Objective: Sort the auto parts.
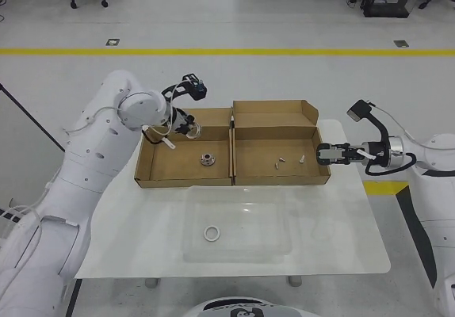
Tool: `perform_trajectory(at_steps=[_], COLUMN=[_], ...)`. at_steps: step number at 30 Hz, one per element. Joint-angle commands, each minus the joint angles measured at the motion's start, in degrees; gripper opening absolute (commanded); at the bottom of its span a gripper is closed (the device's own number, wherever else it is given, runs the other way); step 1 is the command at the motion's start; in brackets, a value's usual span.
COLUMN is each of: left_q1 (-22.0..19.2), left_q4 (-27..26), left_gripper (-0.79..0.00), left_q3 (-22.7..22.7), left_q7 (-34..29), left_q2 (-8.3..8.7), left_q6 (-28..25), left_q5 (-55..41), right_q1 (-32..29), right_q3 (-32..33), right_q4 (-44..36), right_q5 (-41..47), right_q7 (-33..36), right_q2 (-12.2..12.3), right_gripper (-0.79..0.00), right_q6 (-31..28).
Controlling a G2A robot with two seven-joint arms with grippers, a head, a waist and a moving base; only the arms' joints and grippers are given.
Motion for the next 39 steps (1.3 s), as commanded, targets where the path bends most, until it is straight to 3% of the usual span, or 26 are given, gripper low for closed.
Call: perform_trajectory(at_steps=[1, 10, 24, 39], left_q1=[-1.3, -3.4, -4.9, -6.6], left_q4=[4.0, 17.3, 27.7, 39.1], left_gripper=[-0.785, -0.785, -0.785, -0.785], left_q3=[3.5, 11.0, 18.4, 22.8], left_q7=[0.8, 7.8, 20.9, 25.9], left_q2=[-0.58, -2.86, -7.48, -12.42], left_q6=[-0.7, -5.0, -6.6, -8.0], left_q5=[0.3, 2.6, 9.4, 12.3], right_q1=[0.0, 0.0, 0.0, 0.0], right_q3=[0.0, 0.0, 0.0, 0.0], right_q4=[0.0, 0.0, 0.0, 0.0], right_q5=[0.0, 0.0, 0.0, 0.0], right_q7=[0.0, 0.0, 0.0, 0.0], right_q2=[0.0, 0.0, 0.0, 0.0], right_gripper=[0.000, 0.000, 0.000, 0.000], right_q6=[0.0, 0.0, 0.0, 0.0])
